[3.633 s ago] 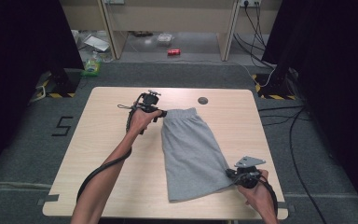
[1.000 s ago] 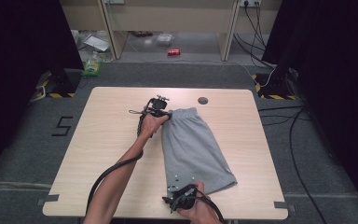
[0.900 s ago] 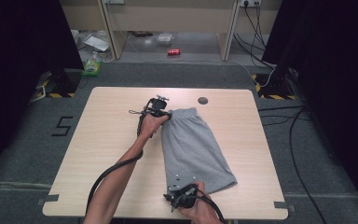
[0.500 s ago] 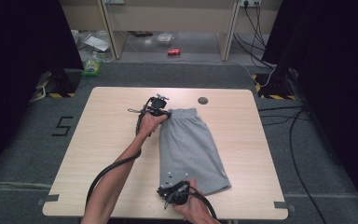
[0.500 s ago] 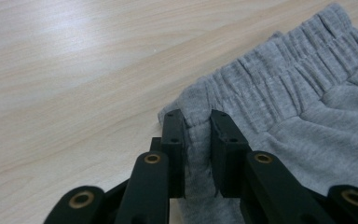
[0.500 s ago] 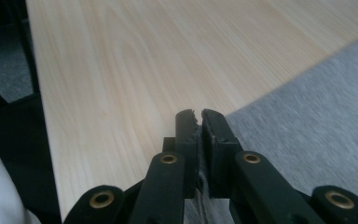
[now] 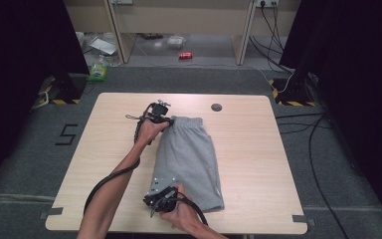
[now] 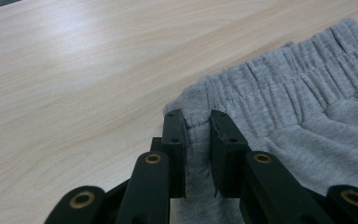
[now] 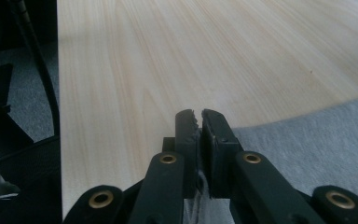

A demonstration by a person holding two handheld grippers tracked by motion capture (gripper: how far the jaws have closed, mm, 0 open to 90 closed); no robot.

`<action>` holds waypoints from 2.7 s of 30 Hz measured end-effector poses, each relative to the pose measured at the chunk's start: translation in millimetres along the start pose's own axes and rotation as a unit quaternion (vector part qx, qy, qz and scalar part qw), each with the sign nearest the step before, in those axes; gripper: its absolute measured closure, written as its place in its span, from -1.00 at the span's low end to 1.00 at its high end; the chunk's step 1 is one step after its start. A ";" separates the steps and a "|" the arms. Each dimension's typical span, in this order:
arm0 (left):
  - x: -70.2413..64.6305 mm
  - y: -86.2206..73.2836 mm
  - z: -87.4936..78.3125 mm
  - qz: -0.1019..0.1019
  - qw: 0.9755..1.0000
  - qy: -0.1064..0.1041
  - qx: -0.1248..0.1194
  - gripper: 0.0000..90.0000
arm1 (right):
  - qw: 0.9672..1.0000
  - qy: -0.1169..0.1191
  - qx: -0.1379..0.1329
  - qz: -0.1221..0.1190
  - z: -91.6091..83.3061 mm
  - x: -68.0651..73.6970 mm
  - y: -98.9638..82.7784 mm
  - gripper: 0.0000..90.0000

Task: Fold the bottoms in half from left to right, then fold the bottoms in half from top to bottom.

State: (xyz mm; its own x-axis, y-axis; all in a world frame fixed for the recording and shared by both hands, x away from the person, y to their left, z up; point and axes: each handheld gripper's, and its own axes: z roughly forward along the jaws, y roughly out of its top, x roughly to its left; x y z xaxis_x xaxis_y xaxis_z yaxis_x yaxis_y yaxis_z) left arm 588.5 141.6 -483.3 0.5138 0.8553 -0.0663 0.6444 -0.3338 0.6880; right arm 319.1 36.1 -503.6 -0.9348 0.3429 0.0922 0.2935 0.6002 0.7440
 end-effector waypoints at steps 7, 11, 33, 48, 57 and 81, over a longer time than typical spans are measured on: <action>1.1 0.3 -1.8 -0.012 1.000 -0.002 -0.006 0.61 | 1.000 0.002 -0.009 0.011 -5.9 -2.5 -1.2 0.45; 3.1 -0.2 -4.1 -0.019 1.000 -0.001 -0.011 0.53 | 0.999 -0.015 -0.035 0.017 -27.2 -18.3 1.5 0.32; 7.1 -4.1 -6.4 -0.044 0.999 -0.011 -0.016 0.44 | 0.978 -0.163 -0.067 0.113 -98.6 -140.5 -16.5 0.16; 7.7 -6.4 -10.9 -0.041 0.999 -0.014 -0.011 0.41 | 0.966 -0.188 -0.074 0.159 -98.7 -196.1 -10.8 0.16; 9.9 -4.5 -15.9 -0.045 0.999 -0.014 -0.012 0.41 | 0.964 -0.194 -0.073 0.168 -95.8 -216.2 -12.3 0.10; 5.7 -4.2 -14.9 -0.051 0.998 -0.018 -0.015 0.33 | 0.960 -0.198 -0.077 0.184 -96.8 -240.3 -14.0 -0.07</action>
State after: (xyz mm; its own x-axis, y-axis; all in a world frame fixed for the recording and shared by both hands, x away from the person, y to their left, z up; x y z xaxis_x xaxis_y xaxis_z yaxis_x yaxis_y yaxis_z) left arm 580.3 153.8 -475.8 0.4672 0.8690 -0.1630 0.6770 -0.2330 0.6981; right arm 520.3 -124.7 -472.1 -0.6154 0.7771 0.1319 0.5280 0.2822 0.8010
